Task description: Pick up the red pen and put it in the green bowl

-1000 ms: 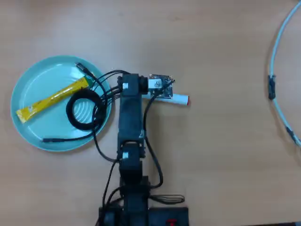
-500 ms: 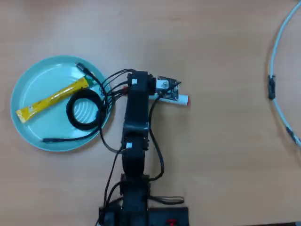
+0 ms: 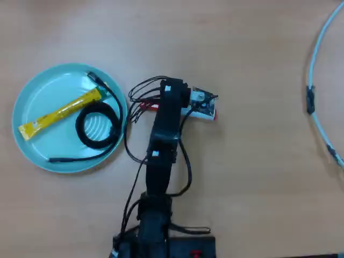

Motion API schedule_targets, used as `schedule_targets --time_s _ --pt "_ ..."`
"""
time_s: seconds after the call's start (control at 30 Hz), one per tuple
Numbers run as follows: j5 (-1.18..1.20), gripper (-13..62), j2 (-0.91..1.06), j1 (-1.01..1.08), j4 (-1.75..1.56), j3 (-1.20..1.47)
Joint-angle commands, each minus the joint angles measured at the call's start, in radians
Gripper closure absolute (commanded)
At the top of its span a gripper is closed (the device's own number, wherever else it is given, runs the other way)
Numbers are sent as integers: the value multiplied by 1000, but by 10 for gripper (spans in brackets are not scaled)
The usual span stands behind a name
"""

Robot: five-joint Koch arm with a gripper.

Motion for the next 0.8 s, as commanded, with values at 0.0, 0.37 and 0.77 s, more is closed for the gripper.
schedule_targets --time_s 0.0,0.37,0.77 --pt "-40 169 0 21 20 -89" --pt "-31 171 -40 26 23 -87" --pt "-28 463 -52 17 23 -84"
